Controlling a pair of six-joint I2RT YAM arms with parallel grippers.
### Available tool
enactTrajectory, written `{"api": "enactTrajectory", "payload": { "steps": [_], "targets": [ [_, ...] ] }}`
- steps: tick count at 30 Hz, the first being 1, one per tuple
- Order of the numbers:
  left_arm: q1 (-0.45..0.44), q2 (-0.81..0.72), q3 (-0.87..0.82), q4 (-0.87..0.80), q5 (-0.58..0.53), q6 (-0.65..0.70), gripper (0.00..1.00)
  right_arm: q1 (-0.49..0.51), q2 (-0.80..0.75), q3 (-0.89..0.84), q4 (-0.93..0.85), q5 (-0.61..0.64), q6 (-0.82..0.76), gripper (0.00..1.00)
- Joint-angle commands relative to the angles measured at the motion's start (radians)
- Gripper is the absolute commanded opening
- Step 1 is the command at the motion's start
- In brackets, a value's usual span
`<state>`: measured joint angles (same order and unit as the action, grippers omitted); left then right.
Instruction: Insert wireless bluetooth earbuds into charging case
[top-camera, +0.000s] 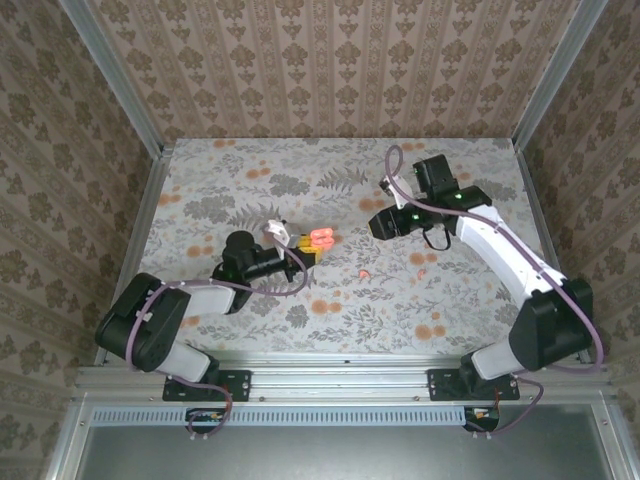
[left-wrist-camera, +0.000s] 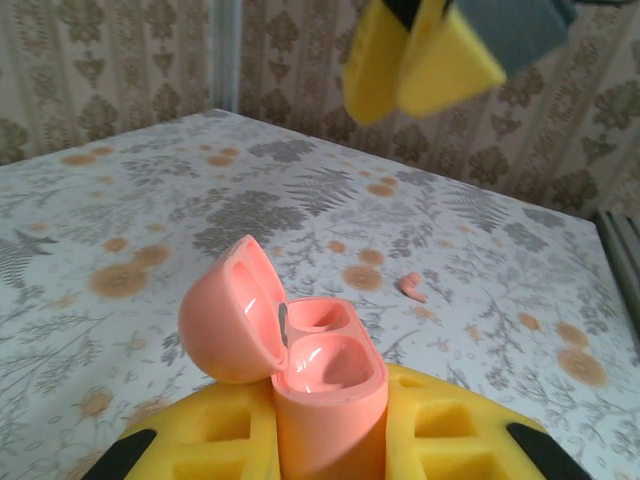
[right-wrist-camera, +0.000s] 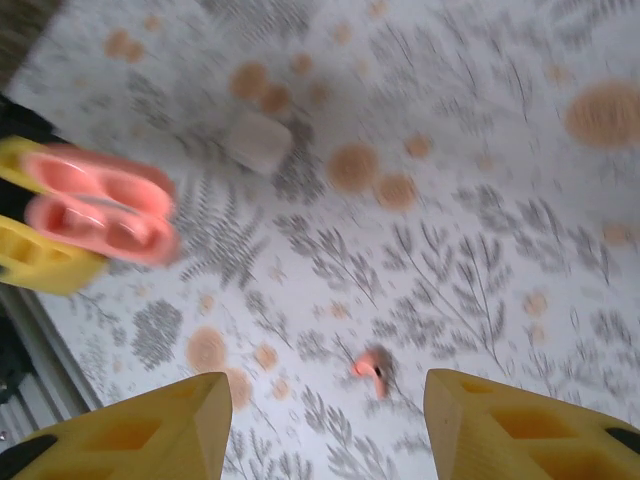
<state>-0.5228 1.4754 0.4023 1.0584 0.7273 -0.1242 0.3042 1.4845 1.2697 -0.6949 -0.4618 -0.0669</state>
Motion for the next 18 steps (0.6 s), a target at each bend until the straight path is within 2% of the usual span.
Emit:
{"api": "enactTrajectory", "payload": {
  "steps": [1, 6, 11, 13, 14, 18],
  "targets": [
    [0.014, 0.003, -0.022, 0.165, -0.045, -0.071, 0.12, 0.037, 0.063, 0.051, -0.171, 0.155, 0.010, 0.55],
    [0.039, -0.031, -0.050, 0.148, -0.060, -0.069, 0.12, 0.115, 0.182, 0.099, -0.220, 0.287, -0.046, 0.55],
    [0.062, -0.106, -0.078, 0.073, -0.069, -0.044, 0.12, 0.160, 0.297, 0.154, -0.250, 0.336, -0.050, 0.56],
    [0.061, -0.138, -0.083, 0.028, -0.069, -0.025, 0.12, 0.162, 0.337, 0.179, -0.272, 0.364, -0.019, 0.57],
    [0.089, -0.155, -0.083, 0.004, -0.069, -0.015, 0.12, 0.163, 0.354, 0.191, -0.281, 0.371, -0.003, 0.57],
    [0.101, -0.200, -0.085, -0.066, -0.072, 0.017, 0.12, 0.174, 0.388, 0.213, -0.286, 0.357, 0.056, 0.56]
  ]
}}
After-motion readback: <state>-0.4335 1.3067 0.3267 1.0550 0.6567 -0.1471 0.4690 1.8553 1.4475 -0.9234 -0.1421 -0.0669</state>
